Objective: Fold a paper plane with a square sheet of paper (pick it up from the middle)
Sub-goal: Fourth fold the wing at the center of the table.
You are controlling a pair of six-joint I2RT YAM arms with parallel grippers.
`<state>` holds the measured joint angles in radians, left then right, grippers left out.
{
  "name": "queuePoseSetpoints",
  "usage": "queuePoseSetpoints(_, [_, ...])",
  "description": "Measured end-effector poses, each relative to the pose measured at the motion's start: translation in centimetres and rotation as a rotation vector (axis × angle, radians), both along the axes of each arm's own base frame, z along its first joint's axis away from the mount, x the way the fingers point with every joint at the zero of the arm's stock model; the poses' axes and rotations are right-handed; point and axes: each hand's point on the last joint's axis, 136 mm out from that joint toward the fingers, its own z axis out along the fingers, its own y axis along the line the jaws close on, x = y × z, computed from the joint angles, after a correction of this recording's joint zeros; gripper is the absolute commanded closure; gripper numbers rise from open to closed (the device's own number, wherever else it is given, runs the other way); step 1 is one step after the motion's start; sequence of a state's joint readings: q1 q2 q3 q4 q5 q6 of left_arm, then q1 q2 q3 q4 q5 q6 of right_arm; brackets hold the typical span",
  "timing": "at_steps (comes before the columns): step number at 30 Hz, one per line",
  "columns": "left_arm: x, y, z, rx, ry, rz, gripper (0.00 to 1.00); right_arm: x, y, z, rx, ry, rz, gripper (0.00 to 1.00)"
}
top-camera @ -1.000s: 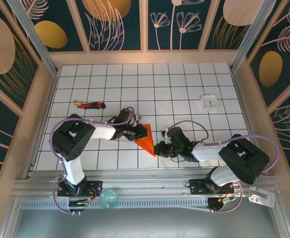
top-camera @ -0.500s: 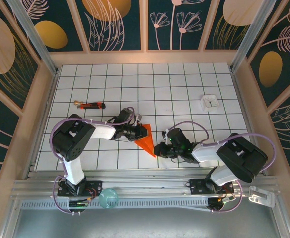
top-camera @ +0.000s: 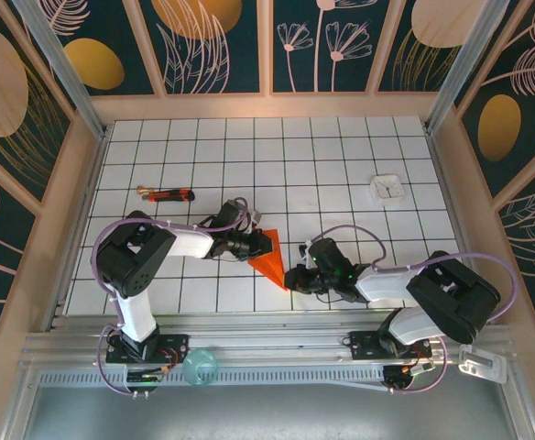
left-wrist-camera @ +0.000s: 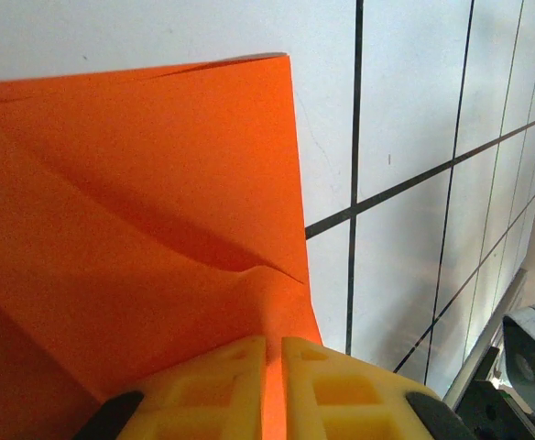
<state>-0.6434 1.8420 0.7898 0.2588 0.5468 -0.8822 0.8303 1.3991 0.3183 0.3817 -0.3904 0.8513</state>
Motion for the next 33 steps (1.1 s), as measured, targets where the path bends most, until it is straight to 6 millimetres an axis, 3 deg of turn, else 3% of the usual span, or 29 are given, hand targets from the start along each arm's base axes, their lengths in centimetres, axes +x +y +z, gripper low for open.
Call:
queuePoseSetpoints(17, [0.0,0.0,0.0,0.001,-0.003,-0.003,0.85,-0.2,0.0,-0.5,0.007,-0.006,-0.003,0.97])
queuePoseSetpoints(33, [0.0,0.0,0.0,0.0,-0.007,-0.009,0.85,-0.8,-1.3,0.0,-0.044,-0.014,0.001,0.85])
